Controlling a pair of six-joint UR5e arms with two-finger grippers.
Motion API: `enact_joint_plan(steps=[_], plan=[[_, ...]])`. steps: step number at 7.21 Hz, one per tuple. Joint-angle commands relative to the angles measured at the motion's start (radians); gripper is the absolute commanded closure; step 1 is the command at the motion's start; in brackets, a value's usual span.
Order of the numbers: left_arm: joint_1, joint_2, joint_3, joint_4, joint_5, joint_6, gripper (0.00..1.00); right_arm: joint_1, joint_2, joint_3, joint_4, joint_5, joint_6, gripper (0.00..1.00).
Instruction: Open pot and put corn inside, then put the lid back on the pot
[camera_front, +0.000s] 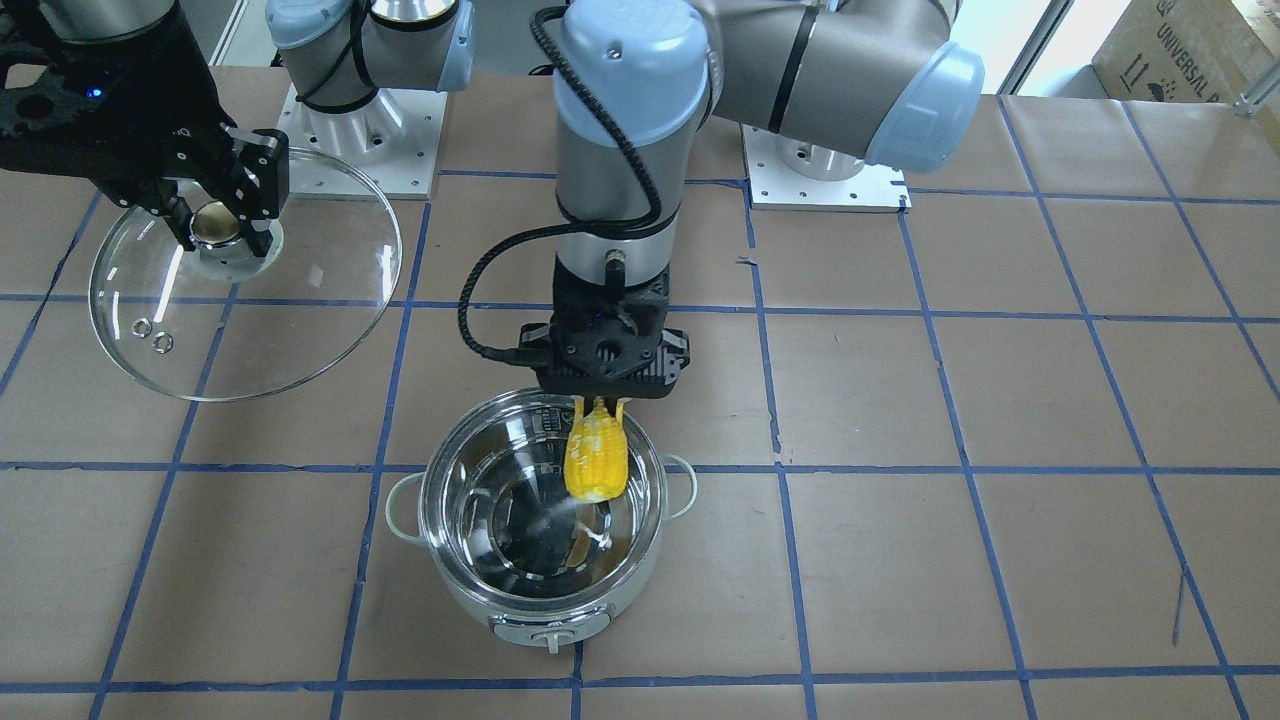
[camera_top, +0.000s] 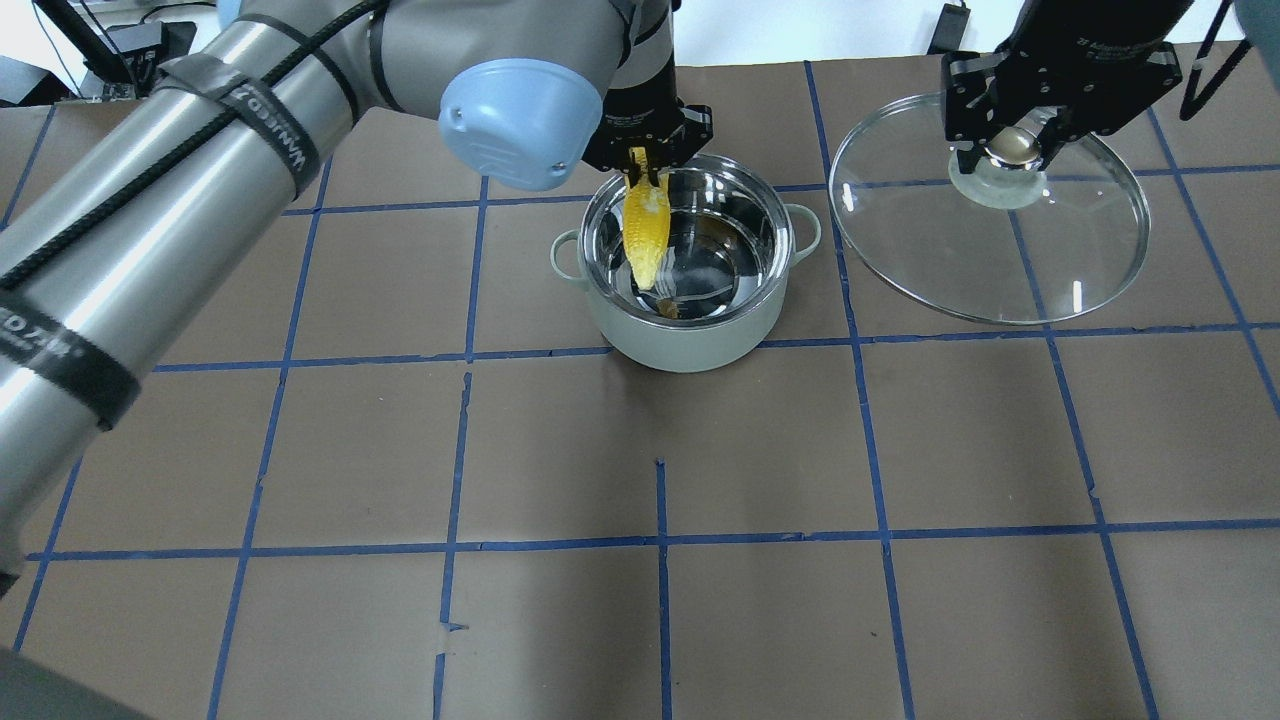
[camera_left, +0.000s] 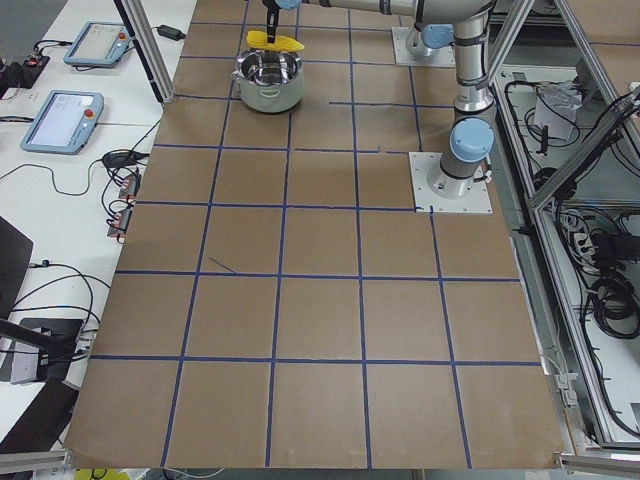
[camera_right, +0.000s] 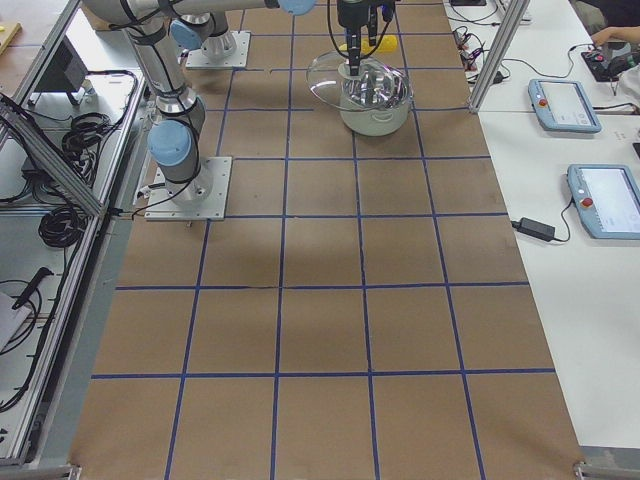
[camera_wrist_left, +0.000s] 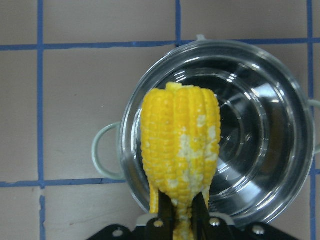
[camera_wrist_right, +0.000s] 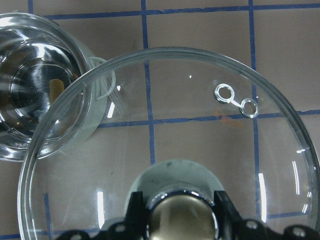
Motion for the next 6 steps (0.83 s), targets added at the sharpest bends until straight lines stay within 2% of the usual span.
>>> enact_joint_plan(steps=[1, 2, 3, 6], plan=[[-0.011, -0.111, 0.096, 0.002, -0.013, -0.006, 0.95, 0.0, 0.0, 0.002, 0.0, 0.0, 0.0, 0.65], [-0.011, -0.129, 0.108, 0.006, -0.01, -0.006, 0.78, 0.0, 0.0, 0.005, 0.0, 0.0, 0.0, 0.65], [-0.013, -0.131, 0.093, 0.02, -0.01, -0.013, 0.01, 0.0, 0.0, 0.005, -0.003, 0.0, 0.0, 0.65], [0.001, -0.125, 0.042, 0.019, -0.013, 0.02, 0.0, 0.0, -0.002, 0.005, -0.003, 0.002, 0.002, 0.65]])
